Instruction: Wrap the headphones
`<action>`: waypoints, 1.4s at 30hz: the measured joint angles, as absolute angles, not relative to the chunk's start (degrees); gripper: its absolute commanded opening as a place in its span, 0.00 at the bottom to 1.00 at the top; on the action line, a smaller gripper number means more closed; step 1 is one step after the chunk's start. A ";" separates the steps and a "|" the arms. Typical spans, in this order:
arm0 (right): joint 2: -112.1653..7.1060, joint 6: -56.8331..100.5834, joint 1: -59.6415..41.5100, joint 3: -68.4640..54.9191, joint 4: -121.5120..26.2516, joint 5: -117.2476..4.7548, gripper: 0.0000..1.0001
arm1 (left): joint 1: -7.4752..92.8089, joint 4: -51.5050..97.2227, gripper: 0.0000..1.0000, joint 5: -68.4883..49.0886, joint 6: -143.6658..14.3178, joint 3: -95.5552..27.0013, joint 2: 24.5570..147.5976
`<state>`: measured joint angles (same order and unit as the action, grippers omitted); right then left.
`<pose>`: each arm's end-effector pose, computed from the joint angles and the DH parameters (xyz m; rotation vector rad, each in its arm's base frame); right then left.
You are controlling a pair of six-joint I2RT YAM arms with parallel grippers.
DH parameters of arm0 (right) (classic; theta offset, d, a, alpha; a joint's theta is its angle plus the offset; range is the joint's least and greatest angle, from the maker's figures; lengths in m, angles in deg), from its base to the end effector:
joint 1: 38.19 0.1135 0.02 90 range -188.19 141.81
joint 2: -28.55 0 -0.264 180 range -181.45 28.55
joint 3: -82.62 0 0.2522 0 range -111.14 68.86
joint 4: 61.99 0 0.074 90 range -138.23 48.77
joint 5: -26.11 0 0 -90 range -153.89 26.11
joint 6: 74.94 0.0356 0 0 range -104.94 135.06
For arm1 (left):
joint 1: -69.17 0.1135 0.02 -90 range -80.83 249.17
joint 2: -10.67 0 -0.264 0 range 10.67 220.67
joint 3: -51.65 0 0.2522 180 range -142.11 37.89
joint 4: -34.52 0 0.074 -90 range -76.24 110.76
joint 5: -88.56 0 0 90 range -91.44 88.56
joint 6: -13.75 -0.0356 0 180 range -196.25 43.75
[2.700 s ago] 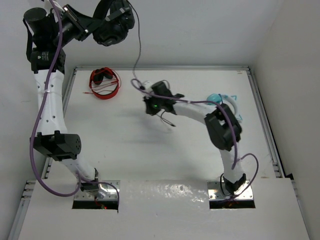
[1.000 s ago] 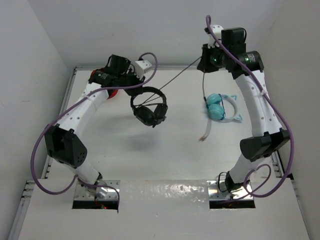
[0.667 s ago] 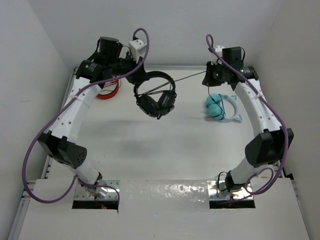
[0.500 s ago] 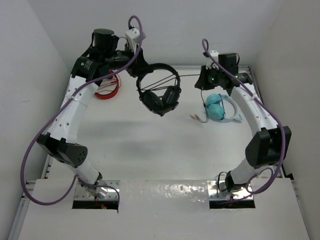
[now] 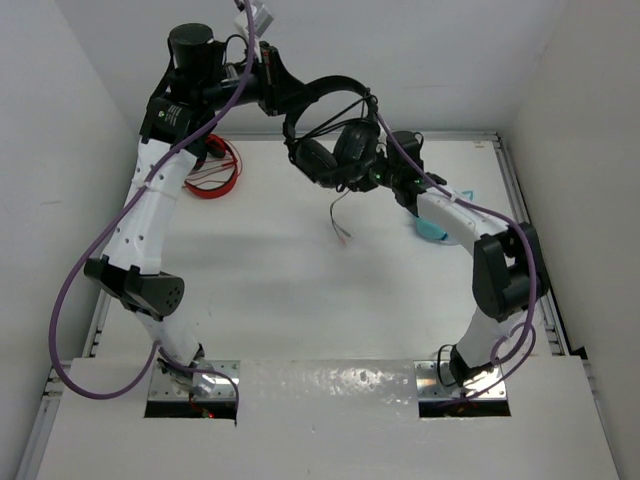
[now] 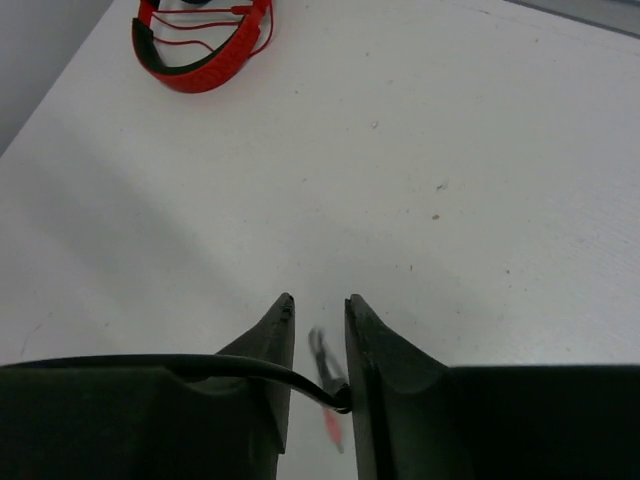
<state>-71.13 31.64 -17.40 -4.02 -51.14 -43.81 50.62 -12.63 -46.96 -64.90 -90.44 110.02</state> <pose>0.3774 0.1564 0.2733 -0.3083 2.0197 0.7636 0.3207 -0.1344 0.5375 0.7270 1.5714 -1.0397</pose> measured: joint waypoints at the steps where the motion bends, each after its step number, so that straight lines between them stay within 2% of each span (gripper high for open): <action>1: -71.94 32.29 -17.29 -3.45 -52.67 -43.94 0.32 | 50.62 -12.48 0.00 -46.87 -64.42 -90.44 110.02; 4: -73.77 33.54 -17.07 -2.73 -55.62 -44.38 0.36 | 50.71 -12.39 0.00 -46.78 -63.85 -90.42 110.07; 5: -74.06 33.63 -17.00 -2.49 -56.13 -44.36 0.40 | 50.86 -12.19 0.00 -46.96 -63.52 -90.42 110.07; 16: -74.08 34.90 -16.67 5.60 -61.63 -44.93 0.51 | 50.90 -9.96 0.00 -47.33 -61.36 -90.42 110.07; 20: -74.08 34.66 -16.67 6.60 -62.53 -46.81 0.74 | 50.90 -9.29 0.00 -47.35 -60.92 -90.42 110.07; 25: -72.92 33.63 -16.67 8.33 -62.79 -46.41 0.77 | 50.93 -9.02 0.00 -47.48 -60.94 -90.46 110.07; 28: -72.11 32.91 -16.65 8.42 -62.12 -42.04 0.76 | 50.95 -9.07 0.00 -47.55 -61.03 -90.59 110.07; 34: -68.13 28.58 -17.13 10.76 -54.73 -39.42 0.76 | 50.97 -9.53 0.00 -47.59 -61.55 -90.86 110.07; 42: -60.53 23.36 -26.95 17.09 -48.83 -41.06 0.80 | 51.01 -11.69 0.00 -48.77 -64.02 -92.89 110.07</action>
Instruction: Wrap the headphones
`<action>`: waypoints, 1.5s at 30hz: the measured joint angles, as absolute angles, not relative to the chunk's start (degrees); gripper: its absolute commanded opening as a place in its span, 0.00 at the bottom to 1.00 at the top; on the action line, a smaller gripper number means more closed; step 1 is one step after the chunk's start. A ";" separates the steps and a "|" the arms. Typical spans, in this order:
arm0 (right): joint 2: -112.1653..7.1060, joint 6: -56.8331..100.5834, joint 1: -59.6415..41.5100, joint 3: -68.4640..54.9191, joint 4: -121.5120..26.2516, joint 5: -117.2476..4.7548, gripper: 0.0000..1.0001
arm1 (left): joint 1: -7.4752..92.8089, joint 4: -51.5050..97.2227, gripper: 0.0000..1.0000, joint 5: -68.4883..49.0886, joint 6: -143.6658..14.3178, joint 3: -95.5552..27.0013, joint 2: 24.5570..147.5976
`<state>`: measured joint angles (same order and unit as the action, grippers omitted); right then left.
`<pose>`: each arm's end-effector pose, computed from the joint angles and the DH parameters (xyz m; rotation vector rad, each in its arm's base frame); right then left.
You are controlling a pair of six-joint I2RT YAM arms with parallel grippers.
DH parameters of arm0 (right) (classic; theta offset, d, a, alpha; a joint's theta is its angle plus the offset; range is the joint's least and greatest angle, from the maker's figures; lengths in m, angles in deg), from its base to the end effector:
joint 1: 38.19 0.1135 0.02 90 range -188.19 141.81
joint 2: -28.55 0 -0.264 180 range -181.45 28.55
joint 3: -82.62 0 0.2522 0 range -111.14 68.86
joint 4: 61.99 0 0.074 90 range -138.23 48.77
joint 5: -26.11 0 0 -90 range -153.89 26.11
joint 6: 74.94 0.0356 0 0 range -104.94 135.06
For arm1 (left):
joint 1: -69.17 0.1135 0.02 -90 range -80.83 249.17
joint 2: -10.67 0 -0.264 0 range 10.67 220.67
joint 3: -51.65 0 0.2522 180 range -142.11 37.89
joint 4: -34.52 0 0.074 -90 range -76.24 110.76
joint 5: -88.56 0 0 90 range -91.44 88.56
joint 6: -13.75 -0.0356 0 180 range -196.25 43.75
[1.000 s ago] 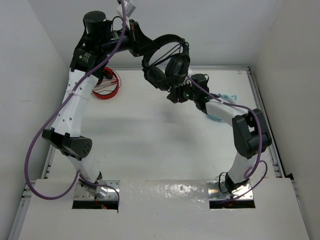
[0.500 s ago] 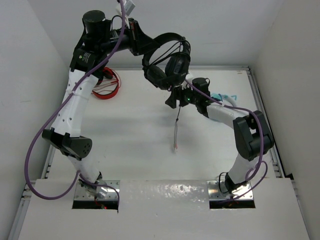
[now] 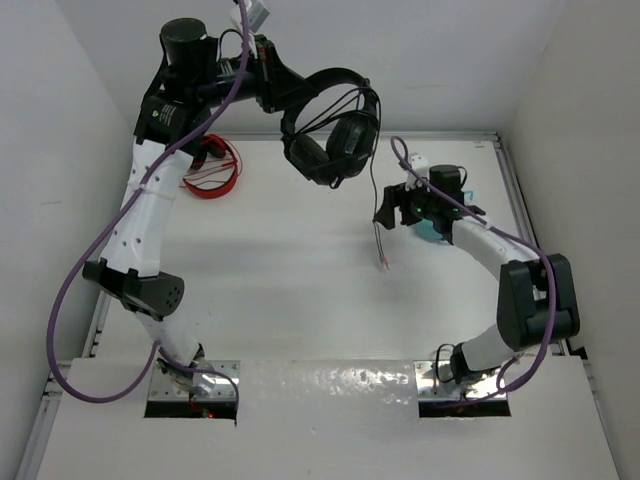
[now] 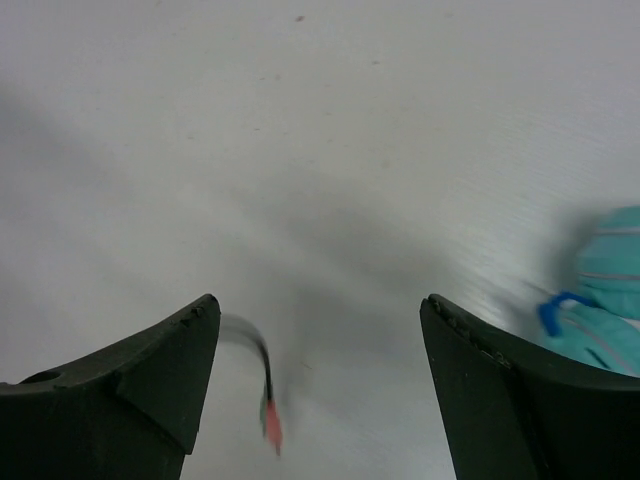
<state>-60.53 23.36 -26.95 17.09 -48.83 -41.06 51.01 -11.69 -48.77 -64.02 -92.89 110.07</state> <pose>0.3235 0.0784 0.2129 -0.2809 2.2066 0.6288 0.3141 -0.1306 0.5509 0.7465 1.5146 -1.0551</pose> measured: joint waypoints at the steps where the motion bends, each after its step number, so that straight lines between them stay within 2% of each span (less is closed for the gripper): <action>1: -59.59 22.46 -27.93 17.33 -48.50 -41.69 0.81 | 51.01 -12.11 0.00 -48.70 -64.51 -93.02 110.07; 9: -51.94 11.62 -33.00 22.19 -48.35 -44.29 0.81 | 51.01 -14.53 0.00 -47.09 -67.04 -93.15 110.07; 11: -50.23 7.57 -33.24 25.90 -49.24 -41.87 0.84 | 51.06 -14.75 0.00 -46.67 -67.22 -93.15 110.07; 16: -48.64 6.31 -32.89 32.79 -54.33 -35.59 0.84 | 51.36 -15.08 0.00 -45.75 -67.46 -93.15 110.07; 22: -53.58 10.28 -25.85 31.52 -68.83 -32.88 0.84 | 51.60 -15.60 0.00 -43.44 -69.05 -93.15 110.07; 27: -58.36 12.43 -20.22 29.03 -74.03 -28.75 0.83 | 51.63 -15.95 0.00 -41.86 -70.21 -93.15 110.07; 34: -56.11 5.98 -20.08 28.26 -63.69 -24.45 0.84 | 51.63 -16.22 0.00 -40.79 -70.91 -93.15 110.07; 45: -51.00 -2.30 -21.61 27.54 -52.96 -26.54 0.84 | 51.63 -17.05 0.00 -40.66 -71.30 -93.15 110.07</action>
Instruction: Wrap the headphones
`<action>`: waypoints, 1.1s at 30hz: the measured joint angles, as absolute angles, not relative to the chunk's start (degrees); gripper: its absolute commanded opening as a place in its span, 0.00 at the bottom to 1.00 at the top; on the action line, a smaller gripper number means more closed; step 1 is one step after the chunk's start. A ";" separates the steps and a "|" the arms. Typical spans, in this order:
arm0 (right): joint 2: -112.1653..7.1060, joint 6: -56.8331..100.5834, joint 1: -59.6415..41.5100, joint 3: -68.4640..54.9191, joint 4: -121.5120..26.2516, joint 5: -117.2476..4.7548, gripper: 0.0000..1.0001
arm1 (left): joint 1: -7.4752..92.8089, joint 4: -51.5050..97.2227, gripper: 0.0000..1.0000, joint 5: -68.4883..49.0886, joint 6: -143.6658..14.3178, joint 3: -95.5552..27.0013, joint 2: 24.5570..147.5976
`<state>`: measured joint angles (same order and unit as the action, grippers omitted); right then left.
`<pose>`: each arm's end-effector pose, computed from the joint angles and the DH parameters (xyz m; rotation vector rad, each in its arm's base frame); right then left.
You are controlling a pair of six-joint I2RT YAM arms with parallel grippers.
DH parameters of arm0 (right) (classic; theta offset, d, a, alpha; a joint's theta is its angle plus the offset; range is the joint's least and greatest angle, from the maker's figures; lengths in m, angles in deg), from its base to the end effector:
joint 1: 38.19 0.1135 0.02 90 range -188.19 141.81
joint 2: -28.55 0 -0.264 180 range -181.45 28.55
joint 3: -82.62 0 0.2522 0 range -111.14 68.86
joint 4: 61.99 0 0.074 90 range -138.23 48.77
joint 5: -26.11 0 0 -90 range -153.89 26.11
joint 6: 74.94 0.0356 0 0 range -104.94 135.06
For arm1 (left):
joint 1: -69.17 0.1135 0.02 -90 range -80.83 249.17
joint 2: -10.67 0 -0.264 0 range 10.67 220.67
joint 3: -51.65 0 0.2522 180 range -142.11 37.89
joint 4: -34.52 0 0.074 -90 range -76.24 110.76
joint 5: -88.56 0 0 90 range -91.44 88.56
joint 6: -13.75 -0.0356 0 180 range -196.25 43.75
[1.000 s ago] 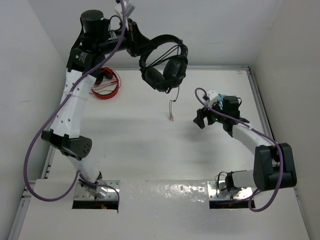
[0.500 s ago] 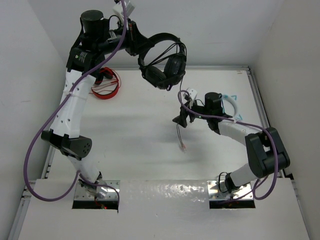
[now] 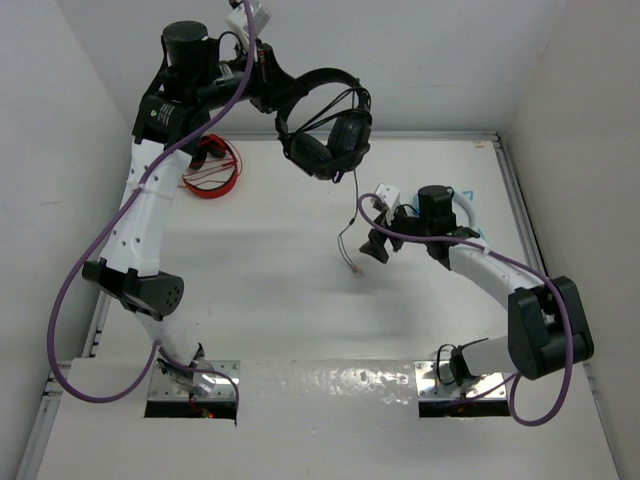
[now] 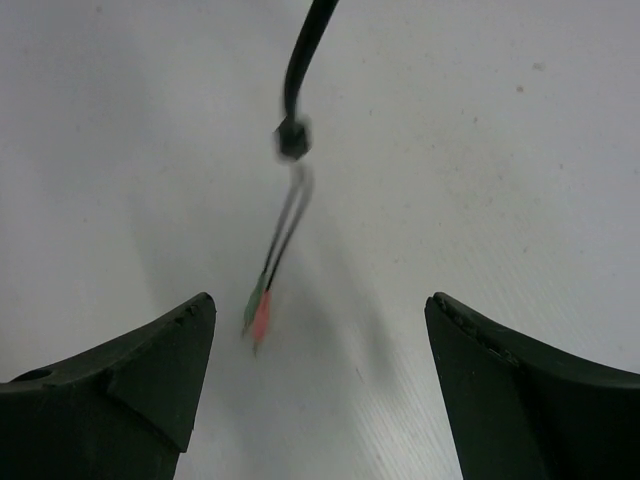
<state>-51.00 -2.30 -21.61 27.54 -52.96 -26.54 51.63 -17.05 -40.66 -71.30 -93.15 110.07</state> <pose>0.2689 0.1026 0.2122 -0.9605 1.8639 0.6898 0.3185 -0.1243 0.5426 0.7039 1.5787 -0.8635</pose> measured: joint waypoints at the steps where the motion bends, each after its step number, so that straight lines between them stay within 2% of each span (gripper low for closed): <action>1: -50.71 -3.64 -21.96 27.24 -50.95 -26.83 0.83 | 51.63 -17.20 0.00 -40.46 -71.39 -93.15 110.07; 6: -50.19 -4.08 -21.50 26.82 -48.96 -27.99 0.84 | 51.65 -17.72 0.00 -39.98 -71.46 -93.15 110.07; 14: -51.54 10.37 -17.90 33.84 -73.35 -36.31 0.83 | 51.65 -17.66 0.00 -39.98 -71.24 -93.15 110.07; 20: -53.23 13.56 -18.03 33.92 -78.71 -46.46 0.83 | 51.65 -17.57 0.00 -40.05 -70.78 -93.15 110.07; 30: -60.81 12.78 -16.83 32.59 -81.44 -42.85 0.82 | 51.65 -16.74 0.00 -40.03 -69.77 -93.15 110.07; 32: -62.71 13.13 -16.57 31.67 -81.92 -43.00 0.80 | 51.65 -16.76 0.00 -40.03 -69.77 -93.15 110.07; 33: -63.91 13.34 -16.57 30.69 -82.44 -43.16 0.69 | 51.65 -16.74 0.00 -40.03 -69.73 -93.15 110.07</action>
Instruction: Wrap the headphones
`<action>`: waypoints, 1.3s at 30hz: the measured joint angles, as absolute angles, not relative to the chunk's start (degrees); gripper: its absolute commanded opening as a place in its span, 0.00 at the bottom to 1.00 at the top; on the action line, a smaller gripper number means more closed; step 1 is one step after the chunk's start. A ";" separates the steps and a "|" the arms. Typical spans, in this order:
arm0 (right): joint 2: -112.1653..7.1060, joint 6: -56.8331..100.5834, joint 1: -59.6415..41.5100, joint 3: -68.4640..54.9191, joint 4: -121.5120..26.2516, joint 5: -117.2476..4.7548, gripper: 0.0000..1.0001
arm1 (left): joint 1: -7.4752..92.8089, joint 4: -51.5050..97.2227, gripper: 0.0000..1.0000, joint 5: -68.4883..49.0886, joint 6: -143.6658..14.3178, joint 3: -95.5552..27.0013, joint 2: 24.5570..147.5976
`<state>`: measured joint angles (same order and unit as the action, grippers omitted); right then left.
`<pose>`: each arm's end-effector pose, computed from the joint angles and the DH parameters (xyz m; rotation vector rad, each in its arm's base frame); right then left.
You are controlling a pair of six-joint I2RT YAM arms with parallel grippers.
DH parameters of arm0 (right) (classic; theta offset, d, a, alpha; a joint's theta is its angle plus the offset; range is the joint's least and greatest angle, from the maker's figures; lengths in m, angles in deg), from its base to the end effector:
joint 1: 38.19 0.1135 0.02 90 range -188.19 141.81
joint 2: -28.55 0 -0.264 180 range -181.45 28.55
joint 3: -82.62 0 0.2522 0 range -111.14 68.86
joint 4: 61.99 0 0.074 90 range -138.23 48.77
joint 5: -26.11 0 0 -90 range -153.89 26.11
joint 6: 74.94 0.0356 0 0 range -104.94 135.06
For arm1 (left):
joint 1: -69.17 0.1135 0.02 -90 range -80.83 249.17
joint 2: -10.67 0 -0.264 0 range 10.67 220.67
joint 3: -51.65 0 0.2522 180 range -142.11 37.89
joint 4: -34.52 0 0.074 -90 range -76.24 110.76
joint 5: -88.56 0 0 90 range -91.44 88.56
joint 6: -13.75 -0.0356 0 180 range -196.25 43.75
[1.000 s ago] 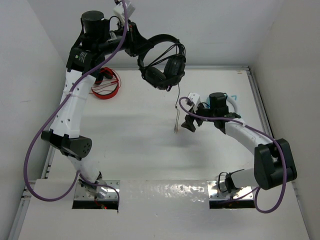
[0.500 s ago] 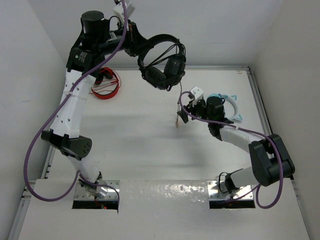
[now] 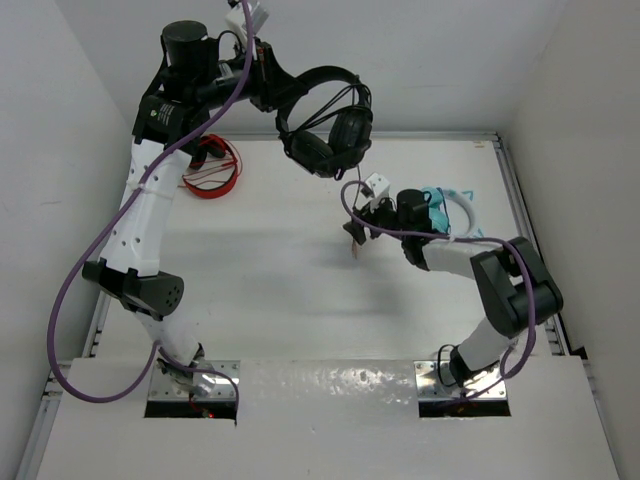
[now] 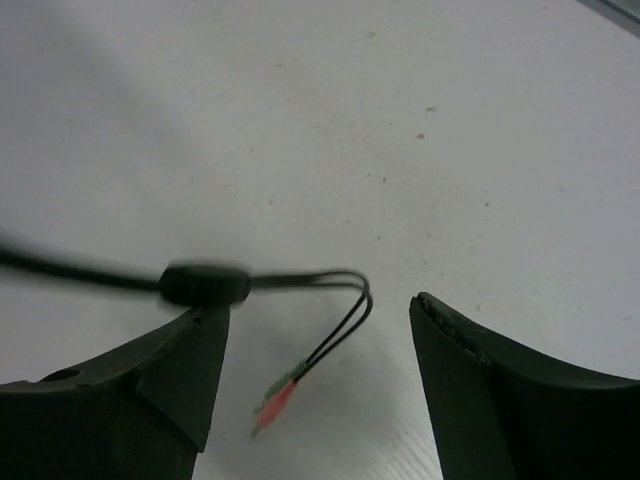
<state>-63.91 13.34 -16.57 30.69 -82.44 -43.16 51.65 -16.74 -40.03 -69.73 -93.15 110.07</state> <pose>0.2964 0.1310 0.1765 -0.6304 1.8352 0.5793 0.3190 -0.1240 0.5431 0.6756 1.5888 -0.8732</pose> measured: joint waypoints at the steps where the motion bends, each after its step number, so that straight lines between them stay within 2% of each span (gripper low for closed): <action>1: -65.23 13.98 -16.57 29.42 -83.03 -43.42 0.61 | 51.65 -16.76 0.00 -40.03 -69.73 -93.15 110.07; 2: -66.49 14.39 -16.57 28.15 -83.54 -43.68 0.53 | 51.65 -16.74 0.00 -40.03 -69.71 -93.15 110.07; 5: -71.13 18.13 -16.57 23.28 -86.18 -44.29 0.08 | 51.65 -16.76 0.00 -40.05 -69.69 -93.15 110.07; 6: -72.74 19.84 -16.57 21.73 -87.21 -44.27 0.01 | 51.65 -16.74 0.00 -40.03 -69.73 -93.15 110.07; 10: -76.94 30.11 -16.70 19.41 -94.57 -46.37 0.00 | 51.65 -17.00 0.00 -39.04 -70.17 -93.15 110.04; 14: -75.65 37.82 -17.85 26.34 -103.97 -53.63 0.00 | 51.65 -19.01 0.00 -36.95 -72.26 -93.15 109.85; 19: -68.02 42.04 -26.49 35.87 -105.06 -61.60 0.00 | 51.65 -21.68 0.00 -35.13 -75.11 -93.15 109.48; 25: -57.20 41.17 -35.78 38.95 -103.14 -66.87 0.00 | 51.67 -24.08 0.00 -34.48 -78.54 -93.15 109.32; 32: -56.00 38.48 -42.44 33.44 -93.83 -64.73 0.00 | 52.11 -26.49 0.00 -36.88 -80.59 -93.13 109.30; 36: -57.69 36.69 -41.68 27.91 -88.21 -61.69 0.00 | 54.80 -20.19 0.00 -44.94 -72.16 -88.50 107.90; 39: -57.93 34.26 -35.54 25.40 -84.67 -62.65 0.00 | 59.08 -9.72 0.00 -50.56 -59.28 -81.61 106.81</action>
<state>-57.93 34.26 -35.54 25.40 -84.67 -62.65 59.08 -9.72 -50.56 -59.28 -81.61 106.81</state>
